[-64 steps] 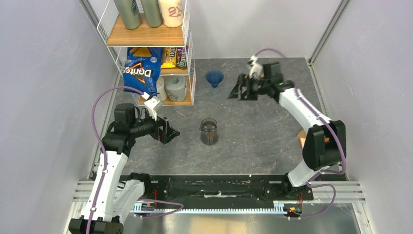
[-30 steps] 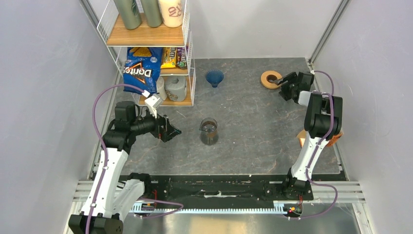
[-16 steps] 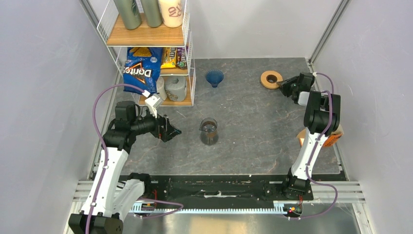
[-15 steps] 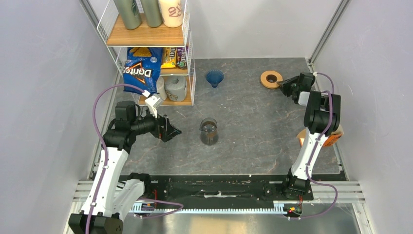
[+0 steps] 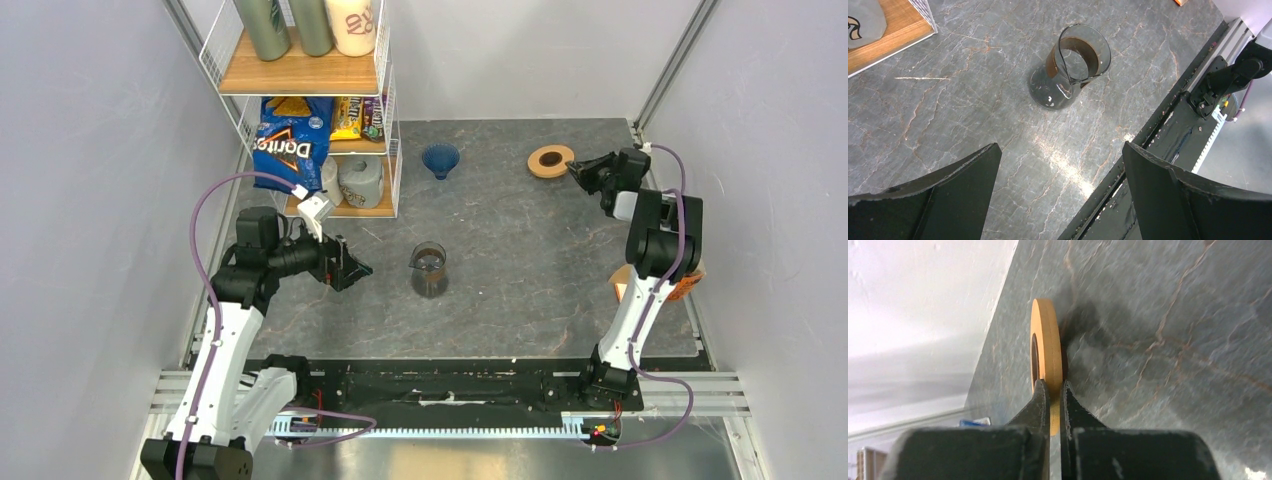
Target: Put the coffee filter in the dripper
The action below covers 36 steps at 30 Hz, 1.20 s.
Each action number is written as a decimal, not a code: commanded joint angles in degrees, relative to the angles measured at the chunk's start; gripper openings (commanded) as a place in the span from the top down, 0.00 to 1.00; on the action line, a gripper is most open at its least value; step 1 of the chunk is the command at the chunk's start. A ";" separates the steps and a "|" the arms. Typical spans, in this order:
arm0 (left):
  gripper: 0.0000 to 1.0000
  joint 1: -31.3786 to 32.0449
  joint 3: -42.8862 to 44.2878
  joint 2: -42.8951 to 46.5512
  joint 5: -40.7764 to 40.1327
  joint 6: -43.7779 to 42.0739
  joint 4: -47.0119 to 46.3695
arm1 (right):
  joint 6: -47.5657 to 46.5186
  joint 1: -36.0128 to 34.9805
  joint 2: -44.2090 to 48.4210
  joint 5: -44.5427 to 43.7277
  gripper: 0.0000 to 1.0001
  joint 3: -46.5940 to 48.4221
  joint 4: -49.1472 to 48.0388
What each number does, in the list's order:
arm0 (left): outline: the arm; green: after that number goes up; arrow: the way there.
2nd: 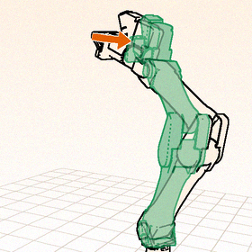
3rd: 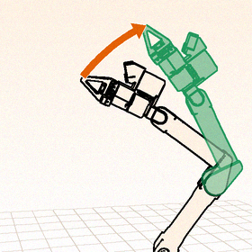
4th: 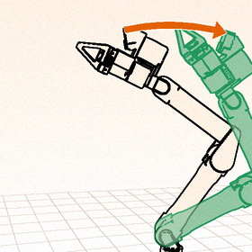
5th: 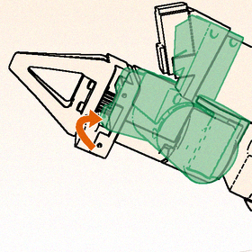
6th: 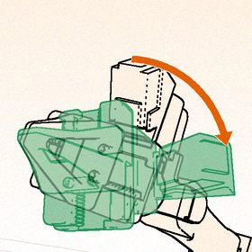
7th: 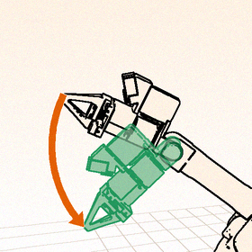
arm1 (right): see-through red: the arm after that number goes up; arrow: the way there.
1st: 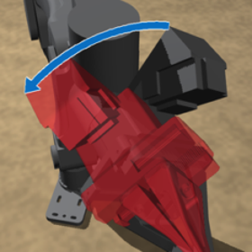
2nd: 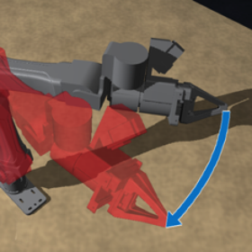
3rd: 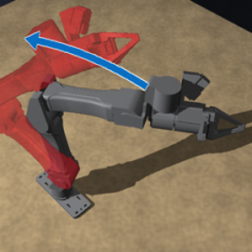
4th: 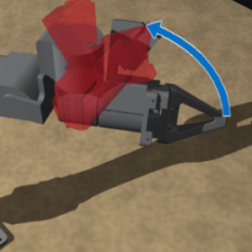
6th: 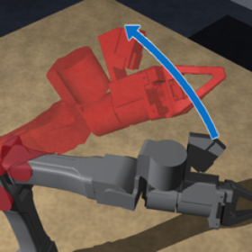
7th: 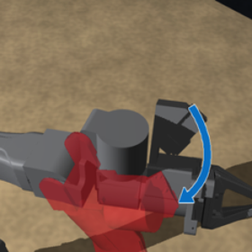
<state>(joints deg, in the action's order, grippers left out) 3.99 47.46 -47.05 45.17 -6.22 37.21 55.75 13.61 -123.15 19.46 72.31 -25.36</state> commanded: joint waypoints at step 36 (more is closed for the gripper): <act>0.00 0.11 -0.21 5.33 3.62 10.27 -4.52 | 9.96 -29.64 45.00 40.10 1.00 -27.85 3.53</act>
<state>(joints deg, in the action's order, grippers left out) 3.99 47.59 -41.89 47.11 1.08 35.81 66.96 -12.40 -73.80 59.16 41.21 -21.10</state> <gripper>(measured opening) 0.996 0.032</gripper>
